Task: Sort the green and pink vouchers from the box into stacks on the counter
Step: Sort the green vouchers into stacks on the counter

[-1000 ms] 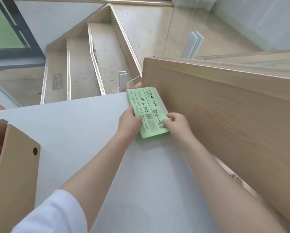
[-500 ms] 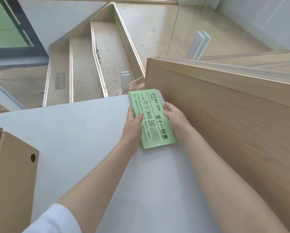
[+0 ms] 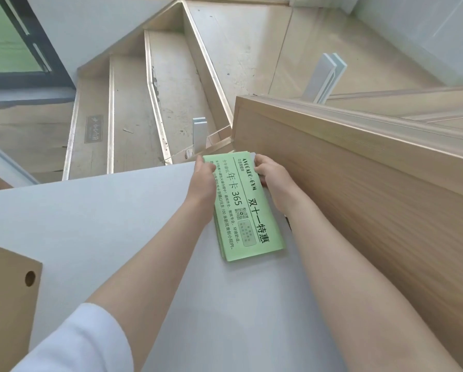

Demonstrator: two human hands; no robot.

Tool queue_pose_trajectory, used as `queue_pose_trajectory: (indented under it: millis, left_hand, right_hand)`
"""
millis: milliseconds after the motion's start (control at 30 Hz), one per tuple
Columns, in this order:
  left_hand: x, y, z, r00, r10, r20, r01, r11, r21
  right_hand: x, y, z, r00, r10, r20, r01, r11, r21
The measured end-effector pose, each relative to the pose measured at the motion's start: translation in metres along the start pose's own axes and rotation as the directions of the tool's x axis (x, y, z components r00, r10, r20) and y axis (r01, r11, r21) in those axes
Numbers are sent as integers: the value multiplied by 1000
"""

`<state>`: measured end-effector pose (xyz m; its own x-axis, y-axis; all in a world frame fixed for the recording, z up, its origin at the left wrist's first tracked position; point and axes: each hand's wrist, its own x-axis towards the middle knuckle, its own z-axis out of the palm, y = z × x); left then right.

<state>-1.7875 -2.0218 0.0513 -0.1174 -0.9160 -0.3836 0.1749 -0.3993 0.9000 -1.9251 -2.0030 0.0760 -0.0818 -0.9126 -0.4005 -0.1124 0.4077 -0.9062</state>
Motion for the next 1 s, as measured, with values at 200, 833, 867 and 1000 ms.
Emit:
queue_pose_trajectory:
  millis: [200,833,867,1000]
  left_hand:
    - [-10,3,3,1000,-16,-15,16,1000,20]
    - [-117,-59,-9,977,-71,203,73,997,-6]
    - [-120,-57,-9,977,-74,201,74,997,6]
    - [-141,-33,-9,991,-46,129,28,990,136]
  right_hand:
    - [-2,-4,-3,999,-27,41,26,999,36]
    - [-94,61,3,998,-66,-15,67,997,48]
    - [-97,58,5,998,-60,-19,61,998,20]
    - [-103,56,4,986,-136,-100,124,985,-117]
